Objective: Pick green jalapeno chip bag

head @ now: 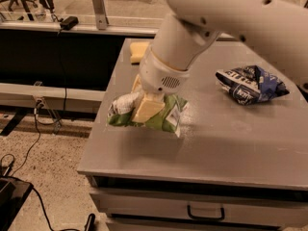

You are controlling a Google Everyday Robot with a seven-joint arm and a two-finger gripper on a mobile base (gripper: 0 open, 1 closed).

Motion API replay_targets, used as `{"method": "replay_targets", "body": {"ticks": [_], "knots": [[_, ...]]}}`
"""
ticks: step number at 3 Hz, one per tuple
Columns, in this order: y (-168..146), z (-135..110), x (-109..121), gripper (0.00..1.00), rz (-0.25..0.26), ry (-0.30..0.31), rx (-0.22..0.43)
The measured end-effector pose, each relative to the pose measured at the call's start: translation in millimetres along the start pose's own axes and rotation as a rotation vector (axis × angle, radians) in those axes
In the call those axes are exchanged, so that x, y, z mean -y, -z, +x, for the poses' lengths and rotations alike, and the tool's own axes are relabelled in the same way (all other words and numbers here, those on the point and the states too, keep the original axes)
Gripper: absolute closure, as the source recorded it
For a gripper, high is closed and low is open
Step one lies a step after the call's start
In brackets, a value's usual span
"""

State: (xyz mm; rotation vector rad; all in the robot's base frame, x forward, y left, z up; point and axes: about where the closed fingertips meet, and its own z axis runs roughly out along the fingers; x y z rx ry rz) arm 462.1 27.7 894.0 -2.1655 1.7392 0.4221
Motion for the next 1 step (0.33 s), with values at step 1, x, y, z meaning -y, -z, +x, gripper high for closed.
{"method": "replay_targets", "body": {"ticks": [1], "knots": [[31.7,7.5,8.9,1.00,0.022,-0.002,0.100]]}}
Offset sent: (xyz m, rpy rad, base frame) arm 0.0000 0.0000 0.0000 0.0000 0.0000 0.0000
